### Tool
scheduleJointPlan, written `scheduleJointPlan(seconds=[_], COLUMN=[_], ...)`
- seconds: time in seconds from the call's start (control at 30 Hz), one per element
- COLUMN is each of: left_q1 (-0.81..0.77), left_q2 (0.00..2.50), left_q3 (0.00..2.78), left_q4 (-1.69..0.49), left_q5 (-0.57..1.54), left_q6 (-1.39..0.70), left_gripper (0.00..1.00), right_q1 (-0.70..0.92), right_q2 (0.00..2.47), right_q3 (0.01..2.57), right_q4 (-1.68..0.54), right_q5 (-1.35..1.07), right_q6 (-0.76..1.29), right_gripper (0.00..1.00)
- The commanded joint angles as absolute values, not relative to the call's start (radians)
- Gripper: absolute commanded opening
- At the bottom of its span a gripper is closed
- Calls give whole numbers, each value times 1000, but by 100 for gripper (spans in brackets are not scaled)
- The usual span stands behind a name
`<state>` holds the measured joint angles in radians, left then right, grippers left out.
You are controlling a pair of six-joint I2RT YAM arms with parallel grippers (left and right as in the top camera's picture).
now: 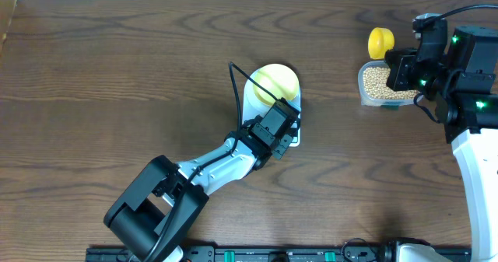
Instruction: Scoop item into bowl and weigh 50g on scale
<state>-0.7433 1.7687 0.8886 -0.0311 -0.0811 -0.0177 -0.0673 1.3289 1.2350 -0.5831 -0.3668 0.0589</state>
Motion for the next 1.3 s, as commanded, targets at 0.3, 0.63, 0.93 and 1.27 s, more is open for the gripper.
scheduleJointPlan(seconds=[0.3, 0.63, 0.93, 1.27], left_q1=[-731, -730, -730, -730], left_q2=[1837, 1838, 1839, 1840], left_q3=[886, 886, 886, 886], left_q4=[-44, -78, -100, -97], left_q5=[-105, -121, -125, -152], left_q6=[0, -9, -9, -27], left_gripper=[8, 8, 7, 8], right_q1=[-71, -71, -71, -71], right_q2=[1330, 1330, 1330, 1330], right_q3=[1253, 1253, 1253, 1253], right_q4=[-584, -585, -587, -587], right_q5=[-373, -373, -373, -373], right_q6=[43, 36, 36, 36], right_gripper=[1, 1, 1, 1])
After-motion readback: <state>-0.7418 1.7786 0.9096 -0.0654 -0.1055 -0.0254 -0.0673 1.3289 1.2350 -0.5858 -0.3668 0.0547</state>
